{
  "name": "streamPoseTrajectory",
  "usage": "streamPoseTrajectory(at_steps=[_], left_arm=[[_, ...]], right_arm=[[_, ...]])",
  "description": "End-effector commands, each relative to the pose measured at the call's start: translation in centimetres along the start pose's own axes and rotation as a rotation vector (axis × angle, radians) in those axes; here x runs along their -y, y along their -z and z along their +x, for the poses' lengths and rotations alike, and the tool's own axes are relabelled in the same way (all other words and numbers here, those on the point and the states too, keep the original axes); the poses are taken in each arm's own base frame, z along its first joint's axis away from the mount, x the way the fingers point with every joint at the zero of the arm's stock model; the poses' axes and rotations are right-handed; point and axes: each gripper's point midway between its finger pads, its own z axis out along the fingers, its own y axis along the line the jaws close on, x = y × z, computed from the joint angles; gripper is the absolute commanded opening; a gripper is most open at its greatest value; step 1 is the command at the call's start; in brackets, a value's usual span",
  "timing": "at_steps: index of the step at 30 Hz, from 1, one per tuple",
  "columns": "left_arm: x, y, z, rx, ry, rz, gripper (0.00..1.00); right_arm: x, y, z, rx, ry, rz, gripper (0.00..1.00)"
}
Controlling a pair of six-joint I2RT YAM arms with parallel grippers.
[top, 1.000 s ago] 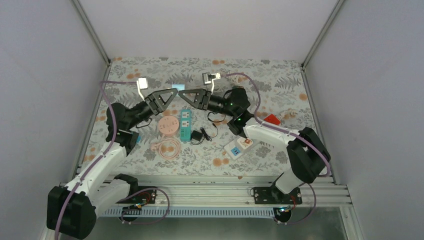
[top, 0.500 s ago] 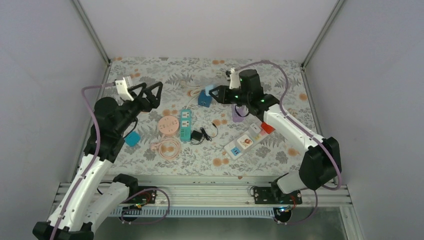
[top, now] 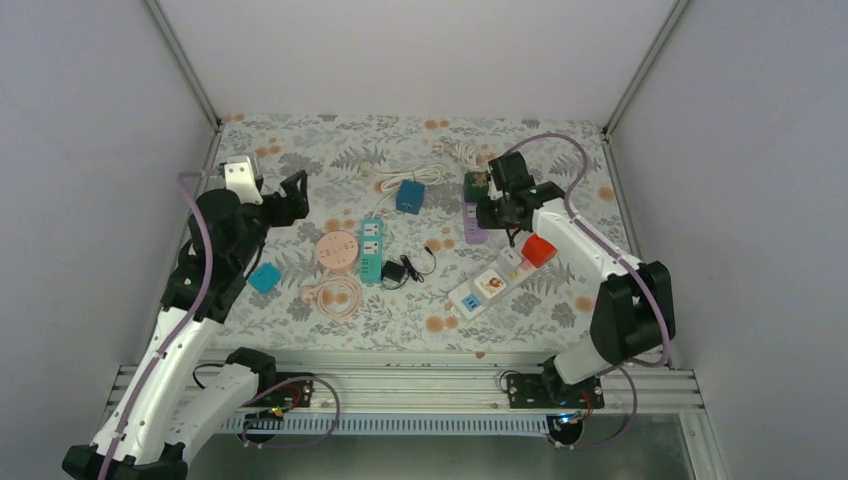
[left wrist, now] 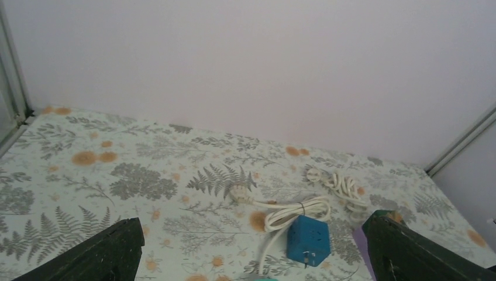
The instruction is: Insert the plug
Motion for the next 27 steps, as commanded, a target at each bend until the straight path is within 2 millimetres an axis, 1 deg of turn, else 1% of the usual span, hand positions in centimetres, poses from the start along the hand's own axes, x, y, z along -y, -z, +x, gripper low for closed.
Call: streamPoseTrajectory(at_steps=[1, 4, 5, 6, 10, 14, 20, 27], left_arm=[[-0.6, 0.0, -0.4, -0.018, -0.064, -0.049, 0.95], [-1.0, -0.5, 0.3, -0.033, -0.08, -0.067, 0.95], [-1.2, -0.7, 0.6, -0.037, -0.083, -0.073, 0.96], [-1.4, -0.9, 0.9, -0.045, -0.087, -0.076, 0.96], [-1.7, -1.4, 1.7, -0.07, -0.098, -0.087, 0.96], [-2.0, -1.4, 2.0, -0.08, -0.103, -0.094, 0.96], [-2.3, -1.2, 2.1, -0.076, -0.108, -0.107, 0.96], [-2.4, -1.0, 2.1, -0.071, -0.109, -0.11, 0.96]], right_arm=[[2.9, -1.7, 0.1, -0.053, 0.032, 0.118, 0.23], [3.0, -3.0, -0.3, -0.079, 0.035, 0.103, 0.23], [2.9, -3.1, -0.6, -0.079, 0.034, 0.091, 0.22], [2.9, -4.1, -0.5, -0.103, 0.035, 0.086, 0.22], [2.8, -5.8, -1.1, -0.141, 0.034, 0.073, 0.2], [2.5, -6.5, -2.1, -0.148, 0.035, 0.066, 0.2], [3.3, -7.5, -2.3, -0.193, 0.029, 0.121, 0.19], [3.3, -8.3, -2.4, -0.2, 0.022, 0.127, 0.19]])
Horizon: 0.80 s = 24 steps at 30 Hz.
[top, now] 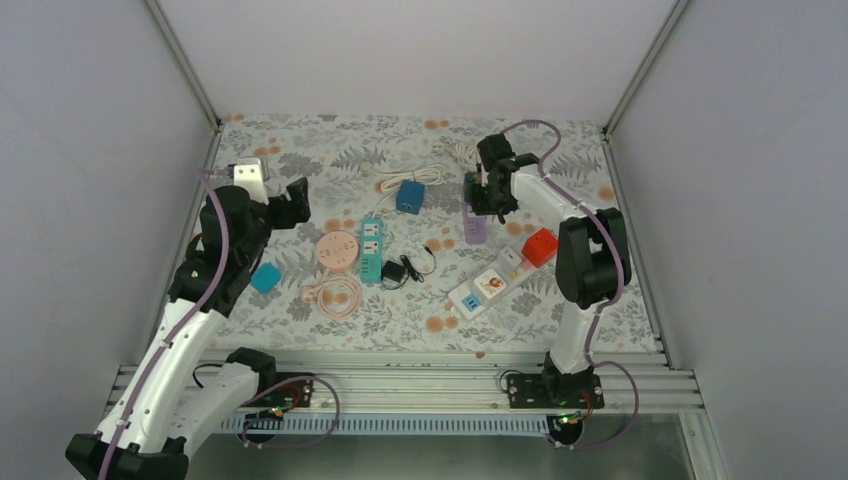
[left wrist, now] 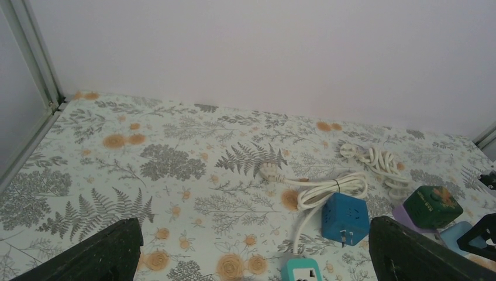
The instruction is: Insert the plug
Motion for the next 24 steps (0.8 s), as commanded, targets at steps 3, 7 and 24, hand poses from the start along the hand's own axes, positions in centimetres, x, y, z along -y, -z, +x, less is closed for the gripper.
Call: streamPoseTrajectory(at_steps=[3, 7, 24], left_arm=[[-0.5, 0.3, 0.1, 0.009, -0.018, -0.02, 0.96], [-0.5, 0.4, 0.1, 0.011, -0.019, -0.02, 0.96], [-0.6, 0.2, 0.3, 0.005, -0.022, -0.024, 0.97]], right_arm=[[0.4, -0.5, -0.9, -0.001, -0.008, 0.021, 0.2], [0.7, -0.9, -0.7, -0.005, -0.021, 0.035, 0.19], [1.3, -2.1, 1.1, -0.07, -0.037, 0.071, 0.19]])
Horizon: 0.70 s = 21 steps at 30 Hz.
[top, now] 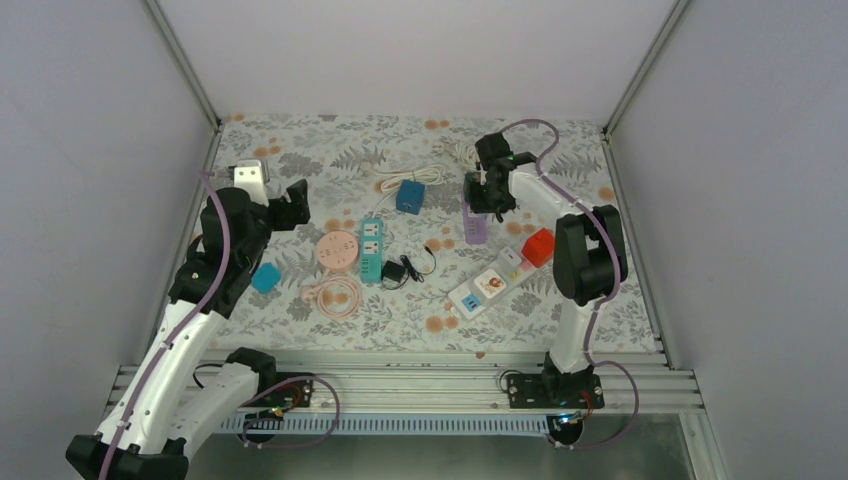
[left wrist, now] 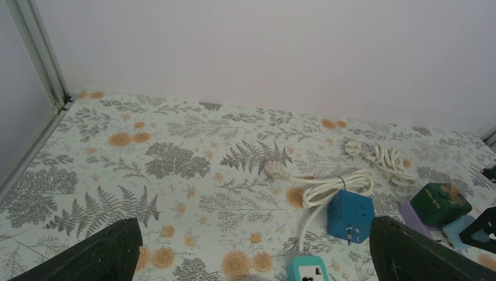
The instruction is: Insert the plug
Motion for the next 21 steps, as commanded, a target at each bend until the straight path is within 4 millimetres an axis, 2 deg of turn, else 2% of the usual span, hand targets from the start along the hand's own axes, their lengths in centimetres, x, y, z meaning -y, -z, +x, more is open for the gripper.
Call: streamPoseTrajectory(at_steps=[1, 10, 18, 21], left_arm=[[-0.3, 0.0, 0.1, 0.003, -0.01, -0.012, 0.97], [-0.4, 0.1, 0.1, 0.004, -0.013, -0.019, 0.97], [-0.6, 0.1, 0.2, 0.002, -0.015, -0.029, 0.97], [-0.7, 0.0, 0.3, -0.002, -0.016, -0.033, 0.97]], right_arm=[[1.4, -1.6, 1.8, -0.081, -0.019, 0.066, 0.19], [1.5, -3.9, 3.3, -0.16, -0.02, 0.094, 0.19], [2.7, -5.5, 4.8, -0.222, -0.005, 0.177, 0.21], [2.6, -5.6, 4.6, -0.213, -0.007, 0.174, 0.22]])
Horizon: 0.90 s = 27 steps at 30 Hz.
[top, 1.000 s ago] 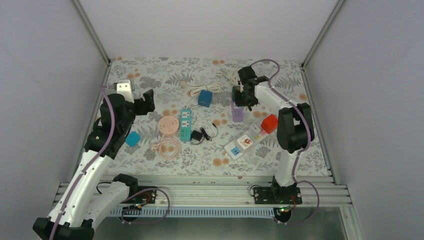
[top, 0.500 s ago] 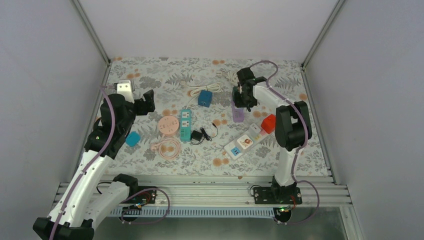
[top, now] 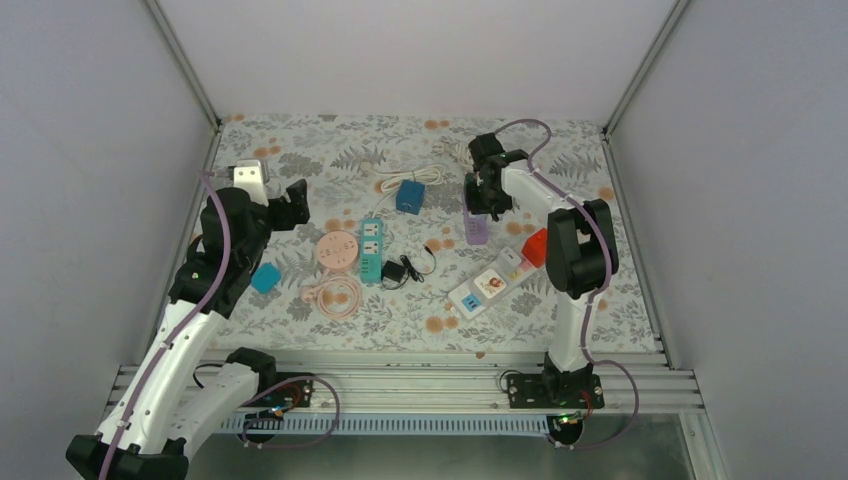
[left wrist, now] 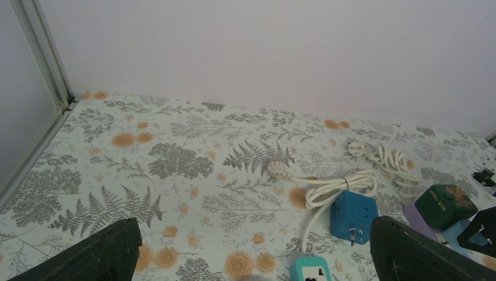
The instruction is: Insert the plug
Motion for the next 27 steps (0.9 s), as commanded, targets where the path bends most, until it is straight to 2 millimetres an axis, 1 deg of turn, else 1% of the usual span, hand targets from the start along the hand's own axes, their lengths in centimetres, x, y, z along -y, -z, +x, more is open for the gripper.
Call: streamPoseTrajectory(at_steps=[1, 4, 5, 6, 8, 9, 10, 11, 13, 14, 16, 18, 21, 22, 23, 26, 27], left_arm=[[-0.5, -0.1, 0.4, -0.005, -0.013, -0.024, 0.97], [-0.6, -0.3, 0.4, -0.012, -0.014, -0.028, 0.97], [-0.6, -0.4, 0.5, -0.014, -0.014, -0.031, 0.97], [-0.6, -0.5, 0.5, -0.018, -0.015, -0.032, 0.97], [-0.6, -0.7, 0.6, -0.026, -0.014, -0.035, 0.97], [-0.6, -0.9, 0.7, -0.033, -0.016, -0.034, 0.97], [-0.6, -0.9, 0.7, -0.037, -0.018, -0.032, 0.97], [-0.4, -1.0, 0.8, -0.042, -0.023, -0.023, 0.97], [0.2, -1.1, 1.0, -0.054, -0.033, 0.011, 1.0], [0.4, -1.3, 1.2, -0.061, -0.041, 0.022, 1.0], [0.6, -1.5, 1.5, -0.075, -0.047, 0.034, 1.0], [0.9, -1.9, 1.9, -0.095, -0.046, 0.048, 1.0], [1.3, -2.5, 2.3, -0.126, -0.029, 0.07, 1.0], [1.5, -2.6, 2.4, -0.131, -0.023, 0.077, 1.0], [1.7, -2.7, 2.4, -0.133, -0.018, 0.086, 1.0], [2.0, -2.8, 2.0, -0.124, 0.002, 0.099, 1.0], [2.0, -2.7, 1.8, -0.12, 0.005, 0.101, 1.0]], right_arm=[[2.2, -4.2, 3.8, -0.148, 0.005, 0.113, 0.23], [1.6, -2.6, 2.1, -0.084, -0.006, 0.079, 0.26], [1.3, -1.9, 1.4, -0.056, -0.009, 0.057, 0.29], [1.0, -0.9, 0.5, -0.019, -0.015, 0.039, 0.34], [0.3, 1.0, -0.9, 0.05, -0.027, -0.006, 0.35], [0.0, 1.9, -1.5, 0.084, -0.029, -0.026, 0.37], [-0.2, 2.8, -2.3, 0.125, -0.031, -0.044, 0.44], [-0.3, 3.7, -2.7, 0.154, -0.028, -0.055, 0.55], [-0.3, 5.4, -3.6, 0.233, -0.027, -0.071, 0.73], [-0.2, 6.2, -3.8, 0.266, -0.027, -0.077, 0.79], [-0.2, 7.6, -4.0, 0.32, -0.022, -0.094, 0.86], [-0.4, 8.9, -4.0, 0.357, -0.015, -0.119, 0.88], [-2.0, 10.6, -4.1, 0.415, 0.002, -0.193, 0.89], [-2.7, 10.7, -4.1, 0.426, 0.005, -0.21, 0.9], [-3.6, 12.0, -4.3, 0.466, 0.009, -0.235, 0.9], [-6.6, 12.9, -4.6, 0.512, 0.013, -0.257, 0.9], [-7.8, 12.0, -4.6, 0.502, 0.001, -0.25, 0.9]])
